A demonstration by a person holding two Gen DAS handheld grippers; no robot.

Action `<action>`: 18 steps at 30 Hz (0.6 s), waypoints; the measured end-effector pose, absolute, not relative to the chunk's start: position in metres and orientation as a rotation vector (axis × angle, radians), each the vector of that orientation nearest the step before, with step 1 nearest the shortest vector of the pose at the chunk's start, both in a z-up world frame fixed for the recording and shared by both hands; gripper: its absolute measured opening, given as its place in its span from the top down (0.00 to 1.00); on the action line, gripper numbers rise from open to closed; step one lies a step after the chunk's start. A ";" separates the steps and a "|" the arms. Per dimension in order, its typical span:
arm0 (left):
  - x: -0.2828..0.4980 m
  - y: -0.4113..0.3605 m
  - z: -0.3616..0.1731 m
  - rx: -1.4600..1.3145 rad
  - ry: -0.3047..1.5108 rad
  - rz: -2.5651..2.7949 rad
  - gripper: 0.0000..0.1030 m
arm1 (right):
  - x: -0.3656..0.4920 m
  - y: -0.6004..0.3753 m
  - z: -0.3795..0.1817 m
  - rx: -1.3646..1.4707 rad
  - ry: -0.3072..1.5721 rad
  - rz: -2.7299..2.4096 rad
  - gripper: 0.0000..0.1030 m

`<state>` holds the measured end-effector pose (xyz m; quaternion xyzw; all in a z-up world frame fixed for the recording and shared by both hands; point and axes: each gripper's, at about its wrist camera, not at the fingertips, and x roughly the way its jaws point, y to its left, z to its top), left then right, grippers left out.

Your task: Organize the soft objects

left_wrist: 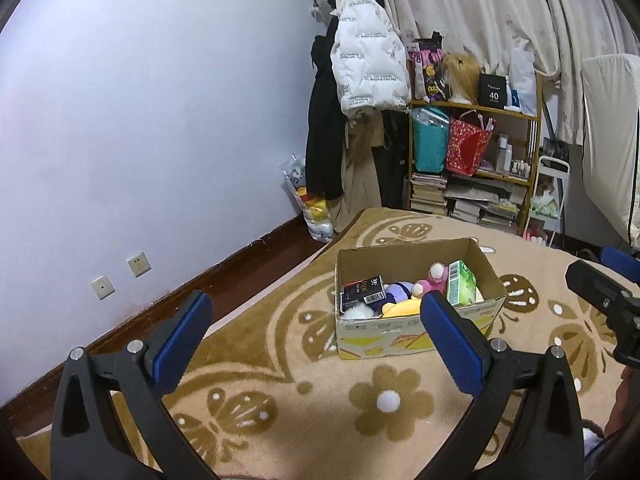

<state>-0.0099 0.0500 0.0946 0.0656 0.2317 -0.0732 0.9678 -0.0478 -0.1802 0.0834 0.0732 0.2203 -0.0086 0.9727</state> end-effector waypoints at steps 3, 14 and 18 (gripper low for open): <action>-0.016 0.054 0.095 0.129 0.458 -0.142 0.00 | -0.055 -0.178 0.081 0.147 0.432 -0.016 0.00; -0.023 0.058 0.082 0.104 0.421 -0.160 0.00 | -0.064 -0.173 0.067 0.143 0.428 -0.028 0.00; -0.020 0.058 0.077 0.096 0.432 -0.160 0.00 | -0.067 -0.175 0.059 0.152 0.409 -0.019 0.00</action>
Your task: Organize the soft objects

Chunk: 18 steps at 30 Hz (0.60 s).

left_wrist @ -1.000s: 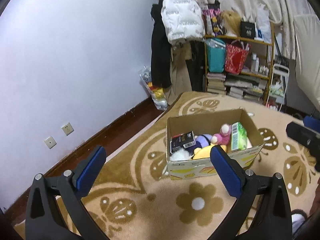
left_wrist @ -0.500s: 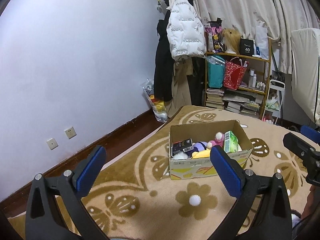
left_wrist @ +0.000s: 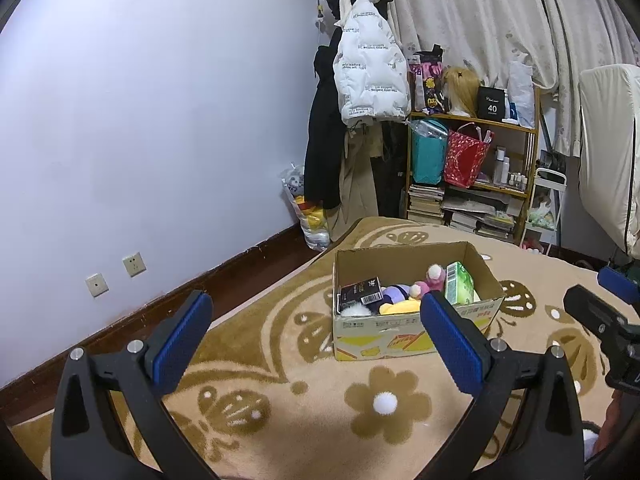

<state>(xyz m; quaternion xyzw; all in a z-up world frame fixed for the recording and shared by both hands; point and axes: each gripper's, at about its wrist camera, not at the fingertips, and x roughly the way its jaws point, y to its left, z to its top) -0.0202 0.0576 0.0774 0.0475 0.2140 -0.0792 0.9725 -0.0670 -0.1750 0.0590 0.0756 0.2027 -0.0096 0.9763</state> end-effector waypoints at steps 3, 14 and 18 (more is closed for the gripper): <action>-0.014 0.057 0.073 0.092 0.449 -0.151 0.00 | -0.068 -0.174 0.055 0.147 0.422 -0.020 0.00; -0.006 0.039 0.054 0.171 0.498 -0.171 0.00 | -0.062 -0.181 0.041 0.166 0.440 -0.037 0.00; -0.006 0.037 0.053 0.166 0.502 -0.167 0.00 | -0.060 -0.182 0.038 0.172 0.448 -0.039 0.00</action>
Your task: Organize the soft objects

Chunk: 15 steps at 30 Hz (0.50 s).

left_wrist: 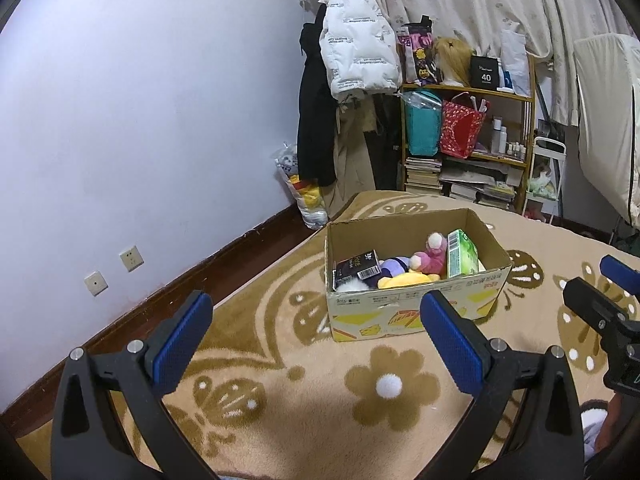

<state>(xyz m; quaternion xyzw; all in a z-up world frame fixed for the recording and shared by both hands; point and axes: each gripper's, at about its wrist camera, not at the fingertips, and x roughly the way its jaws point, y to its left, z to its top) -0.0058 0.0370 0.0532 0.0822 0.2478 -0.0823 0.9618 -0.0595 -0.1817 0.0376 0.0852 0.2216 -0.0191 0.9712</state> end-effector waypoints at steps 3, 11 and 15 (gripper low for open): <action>-0.003 0.038 0.051 0.162 0.513 -0.159 0.00 | -0.058 -0.181 0.036 0.173 0.451 -0.037 0.00; 0.001 0.037 0.048 0.162 0.526 -0.164 0.00 | -0.057 -0.181 0.033 0.174 0.457 -0.038 0.00; 0.001 0.038 0.047 0.160 0.529 -0.169 0.00 | -0.057 -0.180 0.032 0.172 0.459 -0.038 0.00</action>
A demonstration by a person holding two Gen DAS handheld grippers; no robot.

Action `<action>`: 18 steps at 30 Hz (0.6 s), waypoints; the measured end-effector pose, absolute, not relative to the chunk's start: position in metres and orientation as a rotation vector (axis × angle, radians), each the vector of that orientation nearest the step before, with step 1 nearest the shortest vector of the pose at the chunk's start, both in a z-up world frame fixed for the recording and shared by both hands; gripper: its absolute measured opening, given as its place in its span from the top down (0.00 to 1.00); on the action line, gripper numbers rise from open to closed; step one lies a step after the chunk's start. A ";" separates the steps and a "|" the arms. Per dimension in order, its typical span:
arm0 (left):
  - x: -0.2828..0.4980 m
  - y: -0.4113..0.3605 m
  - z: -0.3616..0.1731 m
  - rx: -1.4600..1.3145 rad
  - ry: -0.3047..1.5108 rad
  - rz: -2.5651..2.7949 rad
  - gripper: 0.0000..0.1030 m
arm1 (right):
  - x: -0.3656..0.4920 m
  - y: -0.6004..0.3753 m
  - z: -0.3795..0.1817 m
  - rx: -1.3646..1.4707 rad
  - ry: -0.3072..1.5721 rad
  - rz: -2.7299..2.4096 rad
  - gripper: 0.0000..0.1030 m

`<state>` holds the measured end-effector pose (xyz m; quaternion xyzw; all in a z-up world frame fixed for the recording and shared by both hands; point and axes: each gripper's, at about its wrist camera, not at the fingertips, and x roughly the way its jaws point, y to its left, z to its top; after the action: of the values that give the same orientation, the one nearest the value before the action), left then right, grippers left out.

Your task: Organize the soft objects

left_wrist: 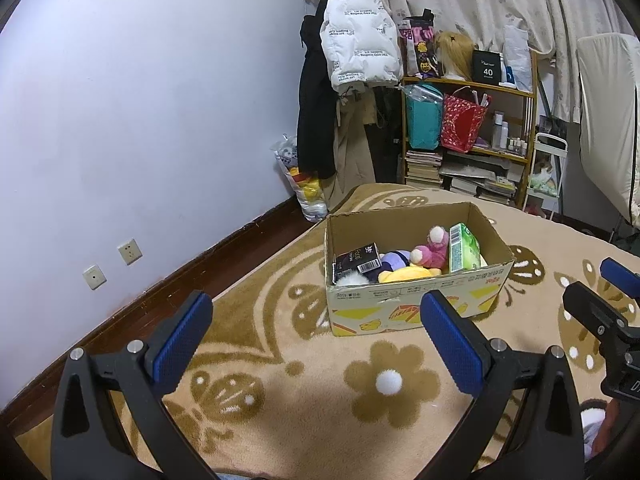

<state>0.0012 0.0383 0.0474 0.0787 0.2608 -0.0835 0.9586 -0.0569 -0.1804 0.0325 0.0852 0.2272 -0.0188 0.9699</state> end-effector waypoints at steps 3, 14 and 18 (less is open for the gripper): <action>0.001 0.038 0.048 0.162 0.529 -0.166 0.00 | -0.057 -0.180 0.033 0.173 0.459 -0.038 0.00; 0.000 0.038 0.047 0.166 0.530 -0.166 0.00 | -0.056 -0.181 0.030 0.173 0.463 -0.041 0.00; 0.000 0.039 0.046 0.168 0.533 -0.167 0.00 | -0.057 -0.182 0.028 0.174 0.463 -0.041 0.00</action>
<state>0.0003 0.0386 0.0462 0.0826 0.2629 -0.0822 0.9578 -0.0571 -0.1817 0.0282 0.0860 0.2291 -0.0202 0.9694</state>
